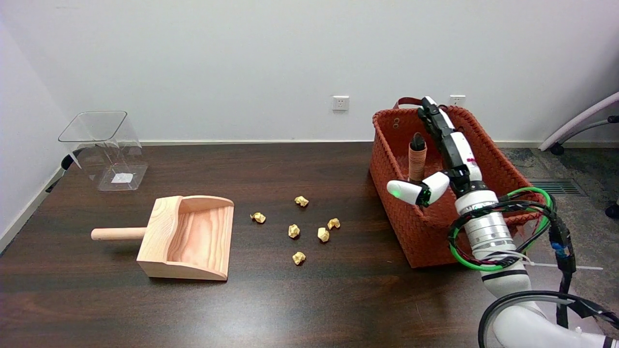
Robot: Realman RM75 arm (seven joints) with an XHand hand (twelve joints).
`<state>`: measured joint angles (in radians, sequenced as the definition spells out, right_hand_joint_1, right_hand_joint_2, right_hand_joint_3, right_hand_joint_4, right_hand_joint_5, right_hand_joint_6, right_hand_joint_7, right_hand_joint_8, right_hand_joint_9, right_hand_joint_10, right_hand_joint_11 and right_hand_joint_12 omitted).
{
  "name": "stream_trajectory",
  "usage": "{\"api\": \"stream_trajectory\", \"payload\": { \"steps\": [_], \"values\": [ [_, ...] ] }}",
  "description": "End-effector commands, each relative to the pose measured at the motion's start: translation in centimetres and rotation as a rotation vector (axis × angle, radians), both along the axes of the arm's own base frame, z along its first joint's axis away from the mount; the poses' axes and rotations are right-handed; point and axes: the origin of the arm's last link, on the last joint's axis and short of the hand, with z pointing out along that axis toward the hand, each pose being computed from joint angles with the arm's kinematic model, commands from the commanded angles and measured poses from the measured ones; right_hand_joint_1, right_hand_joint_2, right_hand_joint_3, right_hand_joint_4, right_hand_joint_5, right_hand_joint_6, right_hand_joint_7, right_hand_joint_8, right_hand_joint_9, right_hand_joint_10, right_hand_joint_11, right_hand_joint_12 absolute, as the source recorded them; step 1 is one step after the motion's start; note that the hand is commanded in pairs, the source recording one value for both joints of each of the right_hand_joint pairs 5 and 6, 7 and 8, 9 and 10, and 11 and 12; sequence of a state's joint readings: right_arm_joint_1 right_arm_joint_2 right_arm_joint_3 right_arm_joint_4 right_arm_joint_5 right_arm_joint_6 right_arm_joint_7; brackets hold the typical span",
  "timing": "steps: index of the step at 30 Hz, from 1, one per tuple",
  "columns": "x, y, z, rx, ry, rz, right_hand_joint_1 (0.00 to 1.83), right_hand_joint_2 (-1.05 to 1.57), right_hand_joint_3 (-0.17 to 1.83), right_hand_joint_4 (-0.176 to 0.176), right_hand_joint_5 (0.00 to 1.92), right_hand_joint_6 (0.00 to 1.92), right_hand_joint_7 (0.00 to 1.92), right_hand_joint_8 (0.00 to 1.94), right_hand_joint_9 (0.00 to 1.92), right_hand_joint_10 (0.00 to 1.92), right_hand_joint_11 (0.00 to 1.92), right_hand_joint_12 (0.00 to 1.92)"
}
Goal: Pick up the broom.
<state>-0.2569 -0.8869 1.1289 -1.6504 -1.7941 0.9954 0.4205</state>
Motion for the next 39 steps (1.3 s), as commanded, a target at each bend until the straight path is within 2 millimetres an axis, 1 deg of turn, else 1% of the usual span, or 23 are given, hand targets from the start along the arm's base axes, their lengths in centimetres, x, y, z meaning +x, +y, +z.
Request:
{"api": "stream_trajectory", "payload": {
  "steps": [1, 3, 5, 7, 8, 10, 11, 13, 15, 17, 19, 20, 21, 22, 24, 26, 27, 31, 37, 39],
  "values": [
    [0.50, -0.42, -0.84, 0.058, 0.037, -0.029, 1.17, -0.43, 1.14, 0.000, 0.10, 0.10, 0.32, 0.32, 0.10, 0.10, 0.10, 0.10],
    [0.44, -0.37, -0.81, 0.056, 0.034, -0.031, 1.17, -0.36, 1.10, 0.000, 0.10, 0.10, 0.50, 0.50, 0.10, 0.10, 0.10, 0.10],
    [0.49, -0.35, -0.87, 0.057, 0.032, -0.030, 1.17, -0.32, 1.07, 0.000, 0.10, 0.10, 0.62, 0.62, 0.10, 0.10, 0.10, 0.10],
    [0.47, -0.30, -0.91, 0.058, 0.028, -0.031, 1.17, -0.28, 1.02, 0.000, 0.11, 0.11, 0.79, 0.79, 0.11, 0.11, 0.11, 0.11],
    [0.44, -0.26, -0.92, 0.058, 0.028, -0.032, 1.16, -0.25, 0.99, 0.000, 0.19, 0.19, 0.96, 0.96, 0.19, 0.19, 0.19, 0.19],
    [0.43, -0.24, -0.91, 0.056, 0.025, -0.033, 1.15, -0.20, 0.97, 0.000, 0.28, 0.28, 1.10, 1.10, 0.28, 0.28, 0.28, 0.28],
    [0.40, -0.22, -0.89, 0.056, 0.024, -0.034, 1.14, -0.16, 0.96, 0.000, 0.38, 0.38, 1.20, 1.20, 0.38, 0.38, 0.38, 0.38],
    [0.39, -0.22, -0.89, 0.055, 0.023, -0.034, 1.14, -0.12, 0.95, 0.000, 0.48, 0.48, 1.29, 1.29, 0.48, 0.48, 0.48, 0.48],
    [0.39, -0.18, -0.92, 0.056, 0.022, -0.034, 1.14, -0.05, 0.98, 0.000, 0.72, 0.72, 1.43, 1.43, 0.72, 0.72, 0.72, 0.72],
    [0.36, -0.17, -0.99, 0.057, 0.019, -0.035, 1.09, 0.00, 0.99, 0.000, 0.89, 0.89, 1.52, 1.52, 0.89, 0.89, 0.89, 0.89],
    [0.35, -0.15, -1.06, 0.059, 0.017, -0.036, 1.06, 0.11, 0.96, 0.000, 1.09, 1.09, 1.63, 1.63, 1.09, 1.09, 1.09, 1.09],
    [0.35, -0.15, -1.06, 0.059, 0.017, -0.036, 1.05, 0.14, 0.95, 0.000, 1.14, 1.14, 1.66, 1.66, 1.14, 1.14, 1.14, 1.14],
    [0.34, -0.15, -1.08, 0.060, 0.017, -0.036, 1.04, 0.23, 0.91, 0.000, 1.31, 1.31, 1.74, 1.74, 1.31, 1.31, 1.31, 1.31],
    [0.33, -0.14, -1.10, 0.060, 0.017, -0.037, 1.04, 0.26, 0.90, 0.000, 1.35, 1.35, 1.78, 1.78, 1.35, 1.35, 1.35, 1.35],
    [0.32, -0.14, -1.11, 0.061, 0.017, -0.037, 1.03, 0.36, 0.87, 0.000, 1.55, 1.55, 1.89, 1.89, 1.55, 1.55, 1.55, 1.55],
    [0.30, -0.14, -1.14, 0.062, 0.017, -0.037, 1.03, 0.41, 0.89, 0.000, 1.84, 1.84, 1.92, 1.92, 1.84, 1.84, 1.84, 1.84],
    [0.30, -0.14, -1.14, 0.062, 0.017, -0.037, 1.03, 0.40, 0.90, 0.000, 1.90, 1.90, 1.92, 1.92, 1.90, 1.90, 1.90, 1.90],
    [0.29, -0.13, -1.13, 0.061, 0.017, -0.038, 1.06, 0.30, 0.94, 0.000, 1.92, 1.92, 1.92, 1.92, 1.92, 1.92, 1.92, 1.92],
    [0.30, -0.12, -0.97, 0.056, 0.020, -0.037, 1.12, 0.06, 1.03, 0.000, 1.92, 1.92, 1.92, 1.92, 1.92, 1.92, 1.92, 1.92],
    [0.43, -0.16, -0.90, 0.053, 0.023, -0.031, 1.14, 0.02, 1.04, 0.000, 1.92, 1.92, 1.92, 1.92, 1.92, 1.92, 1.92, 1.92]
  ]
}}
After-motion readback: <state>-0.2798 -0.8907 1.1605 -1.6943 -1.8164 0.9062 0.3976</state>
